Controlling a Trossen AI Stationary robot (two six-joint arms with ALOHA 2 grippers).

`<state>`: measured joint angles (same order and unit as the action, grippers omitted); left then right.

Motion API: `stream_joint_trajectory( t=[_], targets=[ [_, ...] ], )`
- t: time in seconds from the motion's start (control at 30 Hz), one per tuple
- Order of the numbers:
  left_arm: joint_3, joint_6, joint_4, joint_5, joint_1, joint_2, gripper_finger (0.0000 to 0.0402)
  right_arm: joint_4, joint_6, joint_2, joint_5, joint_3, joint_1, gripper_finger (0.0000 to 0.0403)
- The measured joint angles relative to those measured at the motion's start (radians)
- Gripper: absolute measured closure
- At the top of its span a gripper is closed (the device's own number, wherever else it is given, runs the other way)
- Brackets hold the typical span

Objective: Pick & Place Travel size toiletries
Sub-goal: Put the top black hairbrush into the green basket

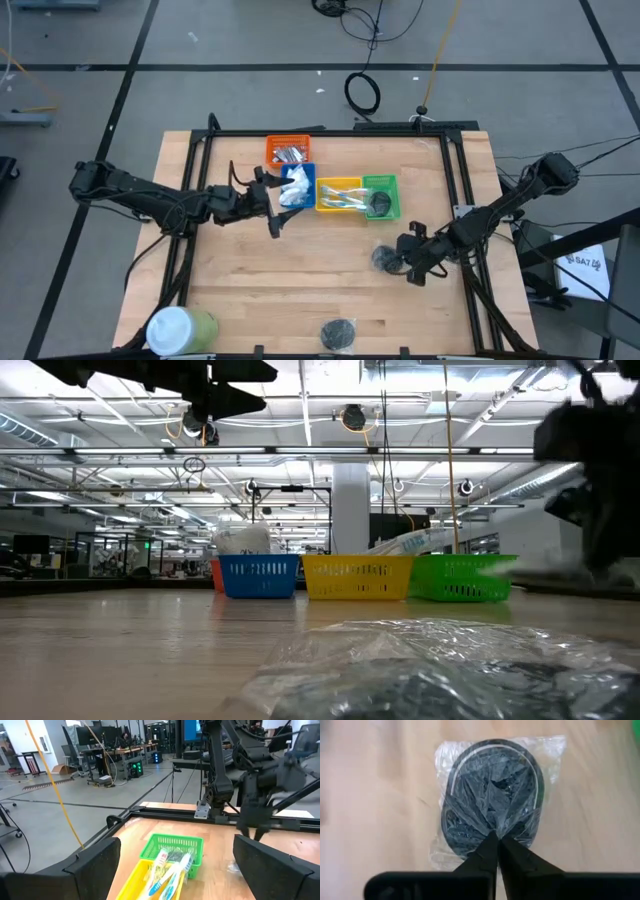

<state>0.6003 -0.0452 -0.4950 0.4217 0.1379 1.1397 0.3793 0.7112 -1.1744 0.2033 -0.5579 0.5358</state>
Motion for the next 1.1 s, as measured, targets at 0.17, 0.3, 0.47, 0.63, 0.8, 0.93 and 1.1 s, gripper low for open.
stream_joint_trajectory(
  t=[0.17,0.3,0.47,0.63,0.8,0.93,1.1],
  targets=[
    [0.000,0.002,0.005,0.000,0.000,0.000,0.0023,-0.162,-0.119,0.108,0.083,0.000,0.000,0.0401],
    [0.000,0.004,0.005,0.000,0.000,0.006,0.0023,-0.223,-0.212,0.212,0.345,0.000,0.000,0.0402],
    [0.000,0.003,0.006,0.000,-0.001,0.028,0.0023,-0.120,-0.200,0.316,0.799,-0.001,-0.025,0.0402],
    [-0.001,0.002,0.000,0.002,-0.003,0.061,0.0023,0.065,-0.068,0.332,0.761,0.004,-0.182,0.0402],
    [-0.001,-0.002,-0.036,0.007,-0.009,0.068,0.0023,-0.075,-0.096,0.278,0.576,0.090,-0.335,0.0403],
    [-0.001,0.001,-0.039,0.007,-0.015,0.068,0.0023,-0.172,-0.111,0.240,0.468,0.141,-0.414,0.0403],
    [-0.001,0.004,-0.038,0.007,-0.015,0.068,0.0023,-0.183,-0.111,0.222,0.445,0.147,-0.451,0.0403]
  ],
)
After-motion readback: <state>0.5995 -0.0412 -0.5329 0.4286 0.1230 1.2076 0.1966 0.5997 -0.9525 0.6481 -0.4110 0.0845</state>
